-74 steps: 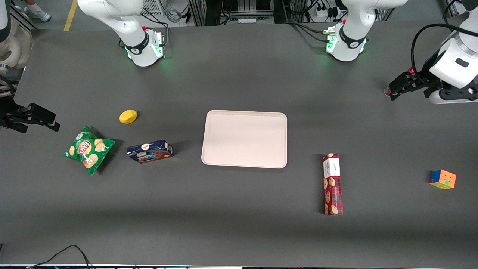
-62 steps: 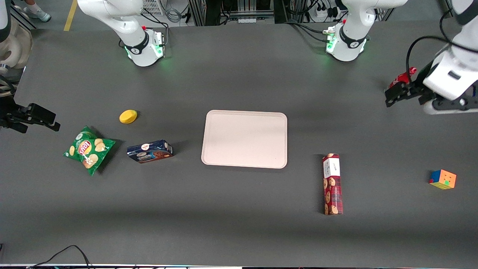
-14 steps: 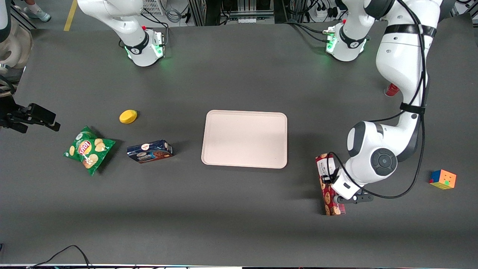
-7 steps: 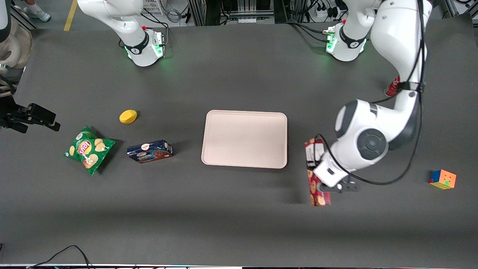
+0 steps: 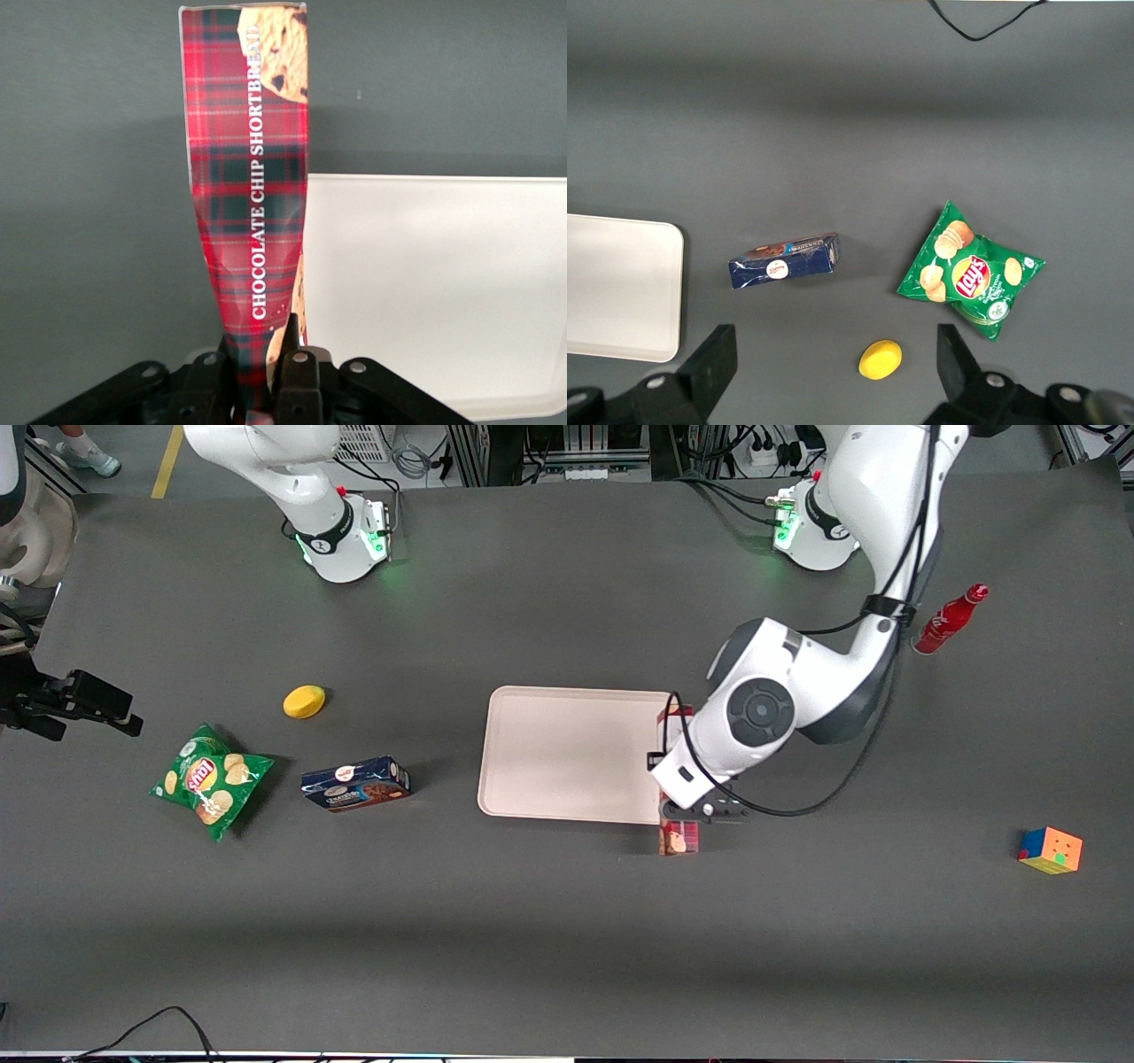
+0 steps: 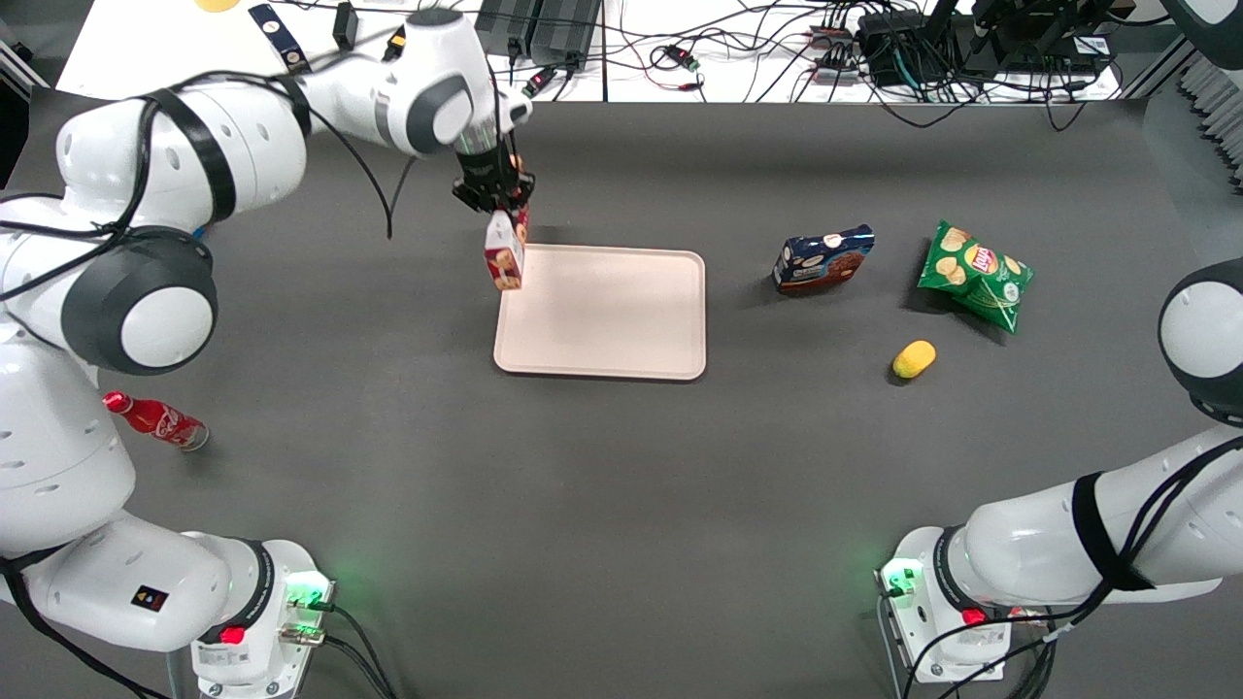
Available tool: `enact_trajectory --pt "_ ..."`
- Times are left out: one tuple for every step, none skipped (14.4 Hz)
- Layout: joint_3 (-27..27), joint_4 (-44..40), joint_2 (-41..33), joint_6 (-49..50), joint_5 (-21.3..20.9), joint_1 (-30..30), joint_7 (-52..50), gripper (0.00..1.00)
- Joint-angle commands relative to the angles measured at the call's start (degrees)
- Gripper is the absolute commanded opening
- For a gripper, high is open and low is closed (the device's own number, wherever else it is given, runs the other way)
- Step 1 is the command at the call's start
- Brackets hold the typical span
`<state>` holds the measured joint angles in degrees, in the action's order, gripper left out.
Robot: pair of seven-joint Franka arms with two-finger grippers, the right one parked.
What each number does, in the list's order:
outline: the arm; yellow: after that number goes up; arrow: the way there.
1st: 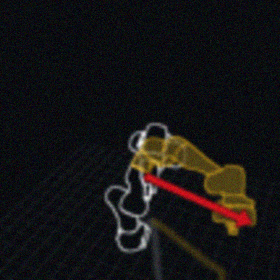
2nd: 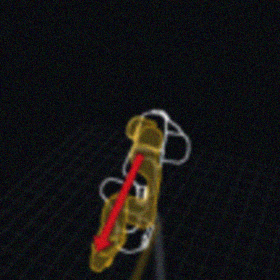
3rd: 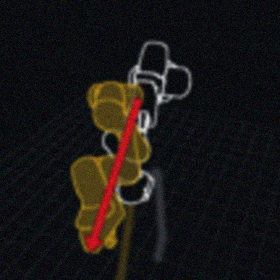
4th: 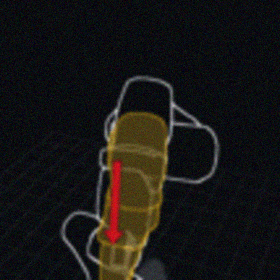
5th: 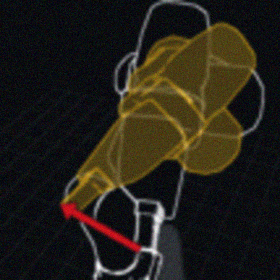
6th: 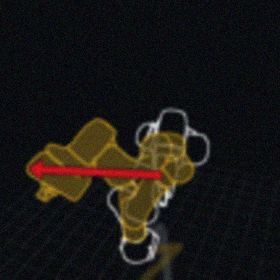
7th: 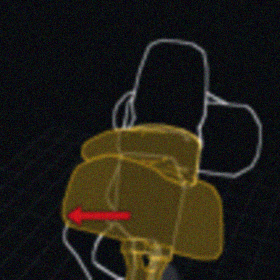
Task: Place red cookie box on tray
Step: 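Carry the held box with the left gripper onto the pink tray, then set the box upright on the tray and open the left gripper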
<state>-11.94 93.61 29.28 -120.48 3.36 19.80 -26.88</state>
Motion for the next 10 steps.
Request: enact_trajectory --pt "-1.1 15.7 -6.0 -13.7 -0.3 0.3 -1.3 0.18" --pt "-1.9 17.0 -6.0 -14.9 -0.4 0.4 -2.1 0.18" --pt "-2.7 17.9 -6.0 -15.8 -0.7 0.4 -3.6 0.18" --pt "-3.0 18.7 -6.0 -16.4 -1.7 0.9 -5.1 0.18" --pt "-3.1 19.5 -6.1 -16.8 -2.6 1.1 -6.0 0.17" --pt "-3.4 20.1 -6.3 -16.8 -3.0 1.2 -6.4 0.17" --pt "-3.4 20.6 -6.4 -16.9 -3.1 1.2 -6.5 0.17" --pt "-3.4 20.9 -6.6 -16.9 -3.1 1.2 -6.5 0.17" --pt "-3.4 21.3 -6.7 -16.9 -3.1 1.2 -6.5 0.17" --pt "-3.4 21.7 -6.8 -17.4 -3.1 1.2 -6.6 0.17"
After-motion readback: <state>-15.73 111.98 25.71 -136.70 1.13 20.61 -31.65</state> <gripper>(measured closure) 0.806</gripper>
